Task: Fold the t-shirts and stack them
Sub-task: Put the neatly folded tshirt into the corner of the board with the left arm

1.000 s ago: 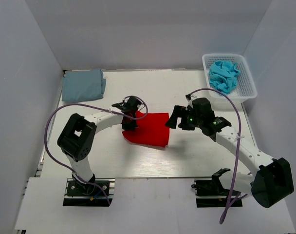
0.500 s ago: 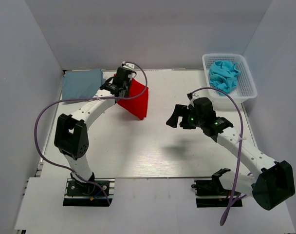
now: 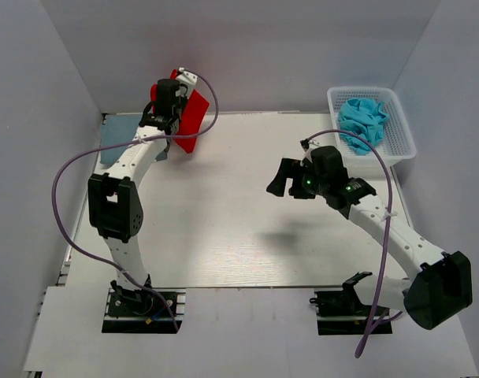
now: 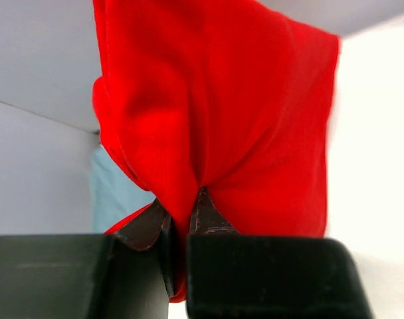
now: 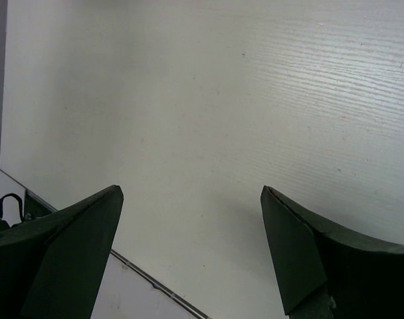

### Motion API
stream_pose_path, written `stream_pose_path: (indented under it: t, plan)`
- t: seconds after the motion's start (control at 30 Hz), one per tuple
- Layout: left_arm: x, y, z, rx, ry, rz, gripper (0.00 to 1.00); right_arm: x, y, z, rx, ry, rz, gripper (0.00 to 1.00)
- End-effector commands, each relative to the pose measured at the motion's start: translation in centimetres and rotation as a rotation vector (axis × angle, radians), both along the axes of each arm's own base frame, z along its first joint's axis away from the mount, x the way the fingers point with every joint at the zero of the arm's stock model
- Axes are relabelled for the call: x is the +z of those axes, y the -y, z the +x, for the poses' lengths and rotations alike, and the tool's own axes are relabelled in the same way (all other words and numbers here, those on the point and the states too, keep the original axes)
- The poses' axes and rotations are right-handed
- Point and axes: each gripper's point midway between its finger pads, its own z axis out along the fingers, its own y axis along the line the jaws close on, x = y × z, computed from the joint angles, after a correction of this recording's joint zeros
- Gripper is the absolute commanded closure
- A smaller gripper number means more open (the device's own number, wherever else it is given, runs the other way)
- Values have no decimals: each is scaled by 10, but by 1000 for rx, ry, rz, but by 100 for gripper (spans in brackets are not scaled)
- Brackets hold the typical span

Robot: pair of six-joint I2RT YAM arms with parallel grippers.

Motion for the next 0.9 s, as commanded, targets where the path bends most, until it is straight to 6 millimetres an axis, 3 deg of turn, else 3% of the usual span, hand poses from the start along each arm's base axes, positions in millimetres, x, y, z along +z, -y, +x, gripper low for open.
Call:
stream_pose_path:
  t: [0.0, 0.23, 0.3, 0.47, 0.53, 0.7, 0.83, 0.87]
  plan:
    - [46, -21, 20, -3, 124, 34, 100, 12, -6, 5, 12, 0, 12, 10]
    - [67, -53, 31, -23, 160, 25, 100, 9, -19, 14, 44, -35, 25, 10]
    - [72, -70, 32, -1, 171, 23, 100, 8, -23, 18, 56, -44, 30, 10]
    - [70, -103, 34, 34, 167, -5, 100, 2, -31, 20, 82, -80, 29, 10]
    - [59, -106, 36, 34, 147, -16, 100, 4, -32, 23, 81, -79, 32, 10]
    - [37, -139, 35, 75, 101, -39, 100, 1, -38, 29, 83, -88, 31, 10]
    - [10, -147, 37, 54, 39, -82, 100, -4, -43, 33, 95, -110, 33, 10]
    - [12, -152, 36, 55, 38, -86, 100, -5, -43, 33, 93, -116, 32, 10]
